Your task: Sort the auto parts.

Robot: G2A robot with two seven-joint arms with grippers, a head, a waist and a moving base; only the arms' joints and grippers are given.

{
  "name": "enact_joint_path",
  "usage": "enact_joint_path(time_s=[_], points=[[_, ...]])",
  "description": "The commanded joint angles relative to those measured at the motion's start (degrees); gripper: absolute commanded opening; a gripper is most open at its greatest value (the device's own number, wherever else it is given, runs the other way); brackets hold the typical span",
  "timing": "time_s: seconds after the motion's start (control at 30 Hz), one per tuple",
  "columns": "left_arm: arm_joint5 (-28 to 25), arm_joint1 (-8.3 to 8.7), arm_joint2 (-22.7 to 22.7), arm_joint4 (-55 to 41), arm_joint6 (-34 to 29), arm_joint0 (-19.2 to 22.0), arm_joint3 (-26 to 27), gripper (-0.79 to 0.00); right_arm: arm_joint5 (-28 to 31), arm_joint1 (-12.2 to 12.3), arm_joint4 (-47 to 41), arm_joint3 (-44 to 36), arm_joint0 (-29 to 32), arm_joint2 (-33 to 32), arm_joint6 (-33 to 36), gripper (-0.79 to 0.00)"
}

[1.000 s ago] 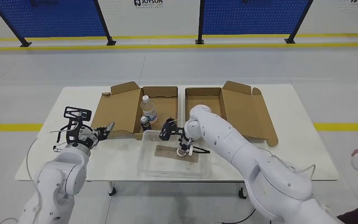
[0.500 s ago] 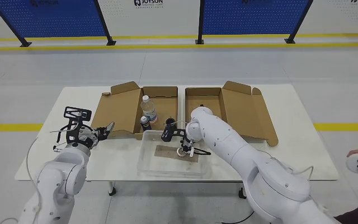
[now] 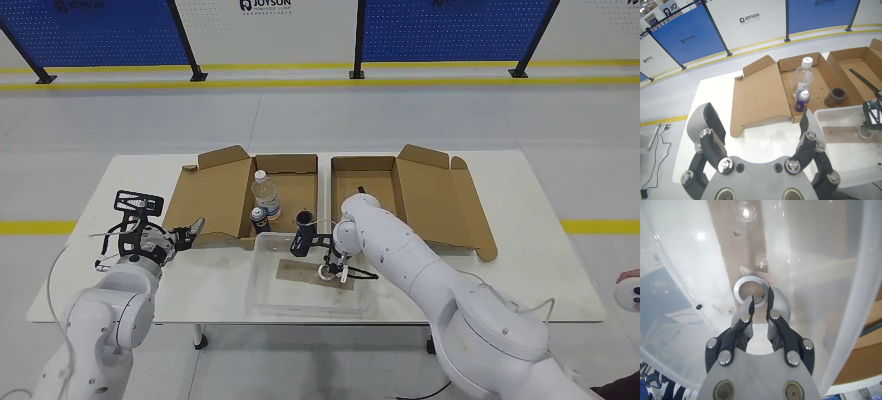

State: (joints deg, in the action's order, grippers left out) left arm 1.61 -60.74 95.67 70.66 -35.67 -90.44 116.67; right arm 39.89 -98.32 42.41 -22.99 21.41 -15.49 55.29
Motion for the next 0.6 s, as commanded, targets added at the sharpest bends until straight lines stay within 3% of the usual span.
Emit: enact_joint_path(time_s=[0.0, 0.23, 0.57], points=[[0.0, 0.0, 0.0, 0.0, 0.0, 0.0, 0.0, 0.0, 0.21, -0.17, 0.13, 0.32, 0.03, -0.04, -0.02, -0.631], [0.0, 0.0, 0.0, 0.0, 0.0, 0.0, 0.0, 0.0, 1.33, -0.89, 0.34, 1.18, 0.29, -0.23, 0.01, -0.631], [0.0, 0.0, 0.0, 0.0, 0.0, 0.0, 0.0, 0.0, 2.09, -1.86, 0.67, 2.38, 0.32, -0.52, 0.41, -0.736]])
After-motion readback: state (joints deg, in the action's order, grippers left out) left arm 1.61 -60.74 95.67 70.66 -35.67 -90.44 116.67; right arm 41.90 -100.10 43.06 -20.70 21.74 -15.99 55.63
